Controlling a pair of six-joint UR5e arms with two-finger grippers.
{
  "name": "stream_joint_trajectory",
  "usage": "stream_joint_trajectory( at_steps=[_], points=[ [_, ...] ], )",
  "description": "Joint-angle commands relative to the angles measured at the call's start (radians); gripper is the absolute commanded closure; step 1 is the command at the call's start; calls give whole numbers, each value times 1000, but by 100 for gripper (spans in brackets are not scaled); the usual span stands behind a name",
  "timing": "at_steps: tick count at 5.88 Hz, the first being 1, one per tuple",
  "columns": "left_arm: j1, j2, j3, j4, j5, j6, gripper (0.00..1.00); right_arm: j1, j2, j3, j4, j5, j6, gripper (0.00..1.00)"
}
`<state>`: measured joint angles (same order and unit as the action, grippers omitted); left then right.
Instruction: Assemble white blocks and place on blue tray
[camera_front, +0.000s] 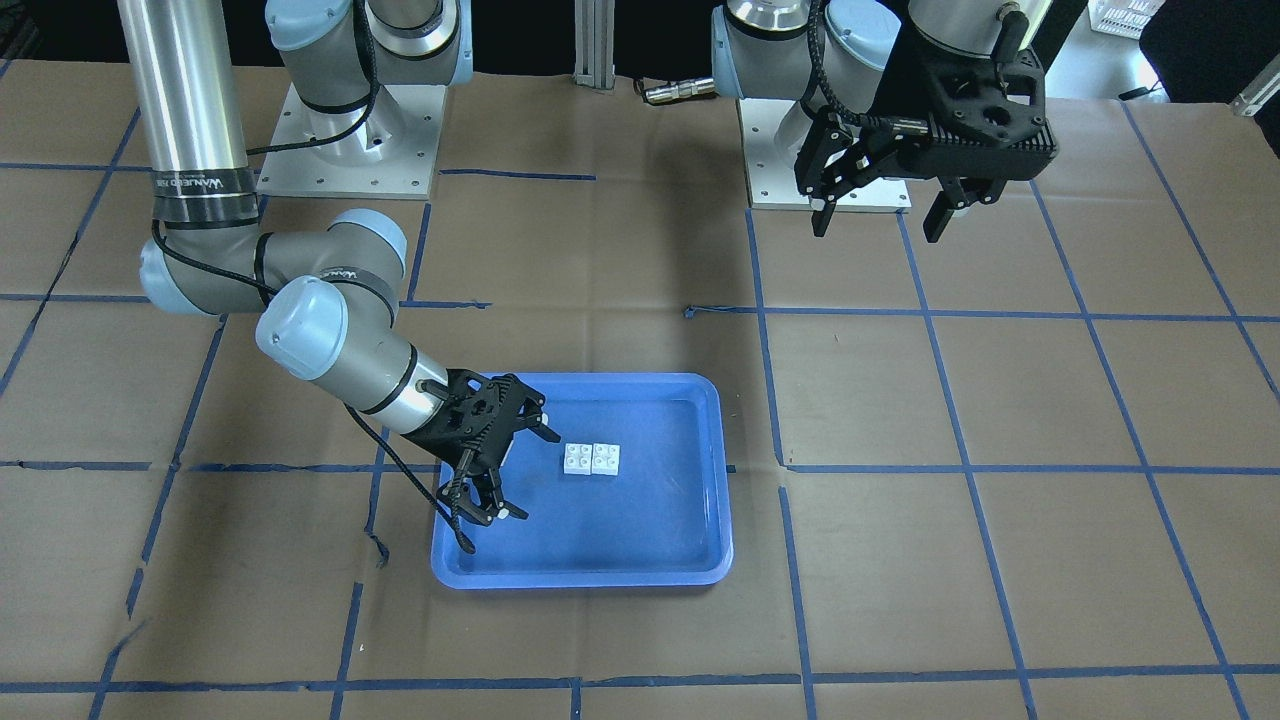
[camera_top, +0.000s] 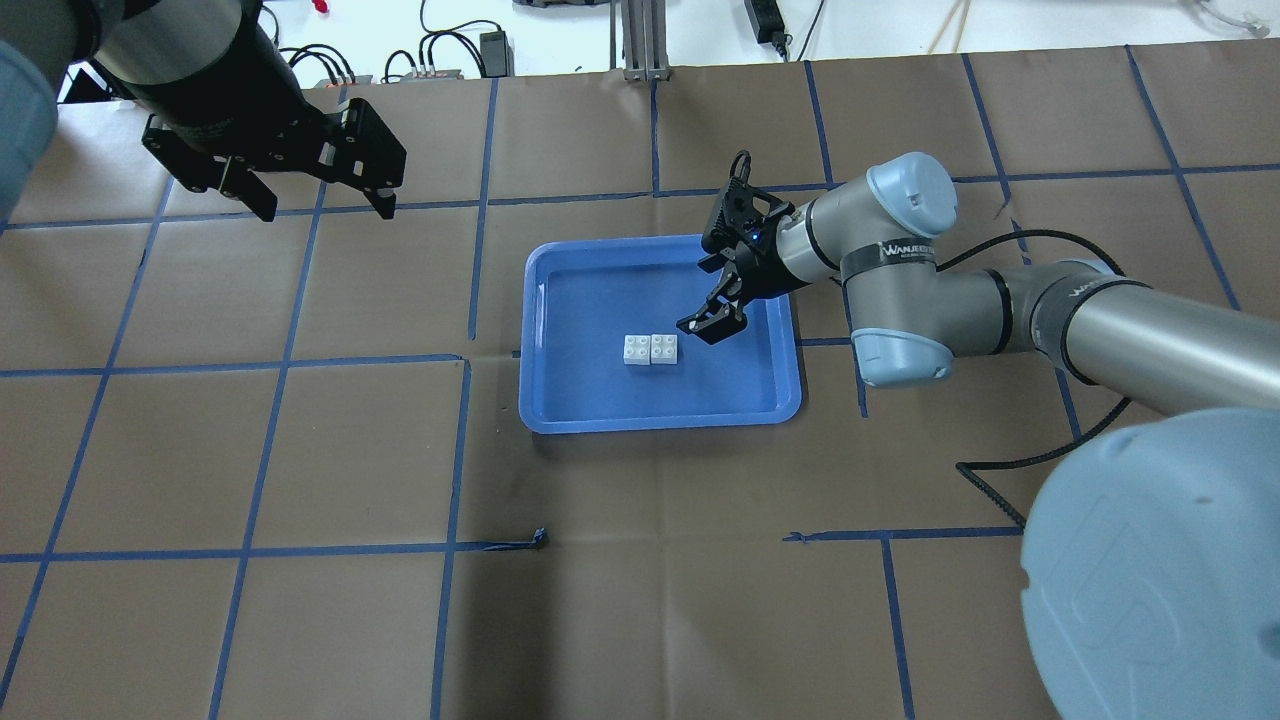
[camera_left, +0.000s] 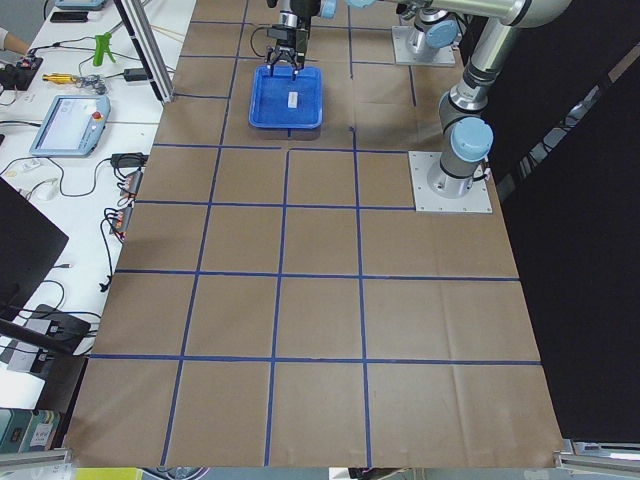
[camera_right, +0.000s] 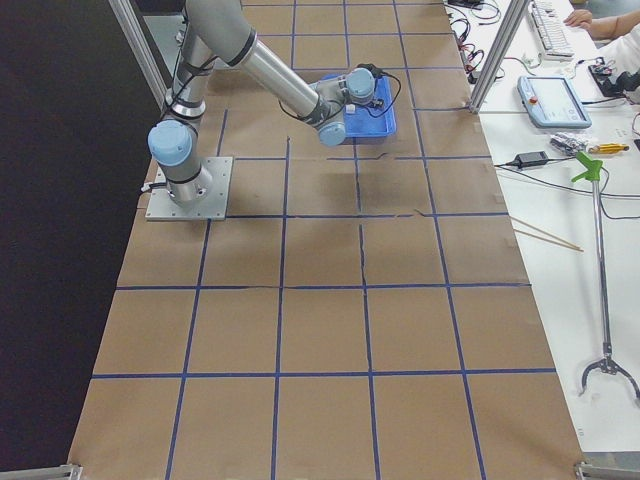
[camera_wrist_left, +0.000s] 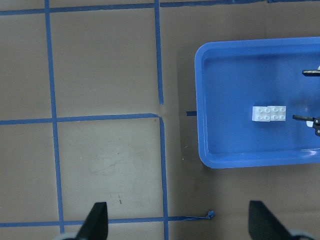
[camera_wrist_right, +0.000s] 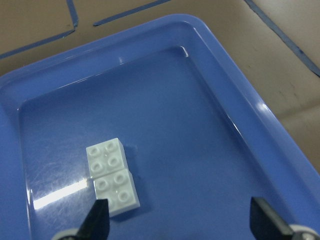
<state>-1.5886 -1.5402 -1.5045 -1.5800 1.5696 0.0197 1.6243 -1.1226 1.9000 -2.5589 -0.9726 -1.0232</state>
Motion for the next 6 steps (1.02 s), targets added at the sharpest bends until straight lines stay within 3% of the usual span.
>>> stream_joint_trajectory(
  at_steps=[1, 3, 6],
  points=[
    [1, 0, 0, 0, -2, 0, 1, -7, -92, -102, 319, -139, 192, 0],
    [1, 0, -2, 0, -2, 0, 1, -11, -149, -223, 603, -315, 432, 0],
    [-1, -3, -3, -2, 0, 0, 1, -15, -228, -359, 906, -545, 856, 0]
  ],
)
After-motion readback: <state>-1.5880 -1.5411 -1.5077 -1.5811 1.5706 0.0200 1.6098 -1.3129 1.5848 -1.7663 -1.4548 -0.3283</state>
